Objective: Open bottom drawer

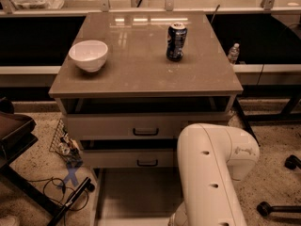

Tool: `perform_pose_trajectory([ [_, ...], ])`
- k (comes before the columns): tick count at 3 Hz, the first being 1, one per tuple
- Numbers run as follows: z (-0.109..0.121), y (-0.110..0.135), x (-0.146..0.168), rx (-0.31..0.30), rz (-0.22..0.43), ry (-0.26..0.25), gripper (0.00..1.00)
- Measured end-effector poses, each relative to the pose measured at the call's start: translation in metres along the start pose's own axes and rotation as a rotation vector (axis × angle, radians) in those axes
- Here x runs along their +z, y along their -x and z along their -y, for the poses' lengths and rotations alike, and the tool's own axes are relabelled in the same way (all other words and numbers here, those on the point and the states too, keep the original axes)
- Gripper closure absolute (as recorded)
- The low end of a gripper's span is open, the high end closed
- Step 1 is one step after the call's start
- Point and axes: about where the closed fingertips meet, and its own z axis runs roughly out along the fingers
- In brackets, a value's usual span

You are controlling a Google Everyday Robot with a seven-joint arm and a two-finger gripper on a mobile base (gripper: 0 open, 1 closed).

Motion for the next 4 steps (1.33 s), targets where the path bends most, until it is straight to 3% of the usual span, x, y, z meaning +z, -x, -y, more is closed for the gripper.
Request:
perform_pose_trajectory([
  [1,-0.0007,0.0002,0.0004,0.0,0.0,0.001,0.53],
  [2,-0.0018,0.0007,0.0012,0.0,0.001,0.003,0.22],
  [3,-0.0026,0.0011,0.0018,0.0,0.002,0.005,0.0],
  [4,-0.0026,0.0011,0.0018,0.0,0.002,0.005,0.0],
])
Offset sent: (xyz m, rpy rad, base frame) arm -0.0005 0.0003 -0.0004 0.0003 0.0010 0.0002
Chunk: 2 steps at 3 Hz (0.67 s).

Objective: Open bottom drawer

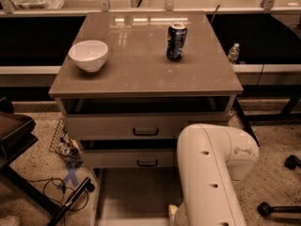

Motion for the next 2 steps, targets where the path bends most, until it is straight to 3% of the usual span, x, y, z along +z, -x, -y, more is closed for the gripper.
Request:
perform_pose_trajectory([
  [2,0.0,0.0,0.0,0.0,0.0,0.0,0.0],
])
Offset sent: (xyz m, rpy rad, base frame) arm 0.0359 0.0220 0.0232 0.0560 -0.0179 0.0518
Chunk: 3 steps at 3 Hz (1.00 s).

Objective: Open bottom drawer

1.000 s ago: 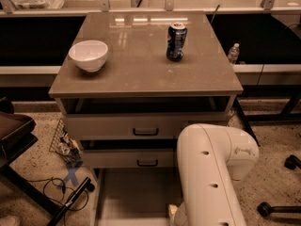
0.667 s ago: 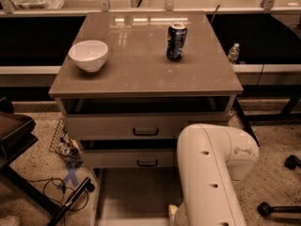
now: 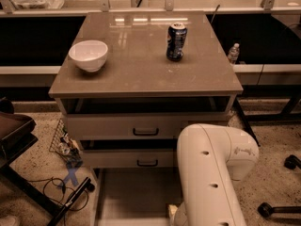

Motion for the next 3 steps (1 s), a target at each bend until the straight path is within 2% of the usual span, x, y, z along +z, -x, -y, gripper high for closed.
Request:
perform_pose_trajectory([
  [1,0.0,0.0,0.0,0.0,0.0,0.0,0.17],
  [2,0.02,-0.002,-0.029,0.002,-0.004,-0.03,0.41],
  [3,0.05,-0.017,-0.1,0.028,-0.034,-0.085,0.65],
])
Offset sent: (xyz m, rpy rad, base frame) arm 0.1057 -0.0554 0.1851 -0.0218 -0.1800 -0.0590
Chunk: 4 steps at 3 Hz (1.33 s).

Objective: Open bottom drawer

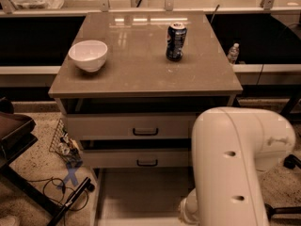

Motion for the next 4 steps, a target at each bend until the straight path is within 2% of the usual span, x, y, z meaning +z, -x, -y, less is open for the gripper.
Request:
perform_pose_trajectory([
  [1,0.039,-0.01,-0.062,0.022,-0.019,-0.091,0.87],
  [2,0.067,-0.018,-0.124,0.044,-0.035,-0.196,1.0],
  [3,0.089,-0.018,-0.188,0.018,-0.052,-0.312,1.0],
  [4,0.087,-0.018,-0.185,0.02,-0.053,-0.305,1.0],
])
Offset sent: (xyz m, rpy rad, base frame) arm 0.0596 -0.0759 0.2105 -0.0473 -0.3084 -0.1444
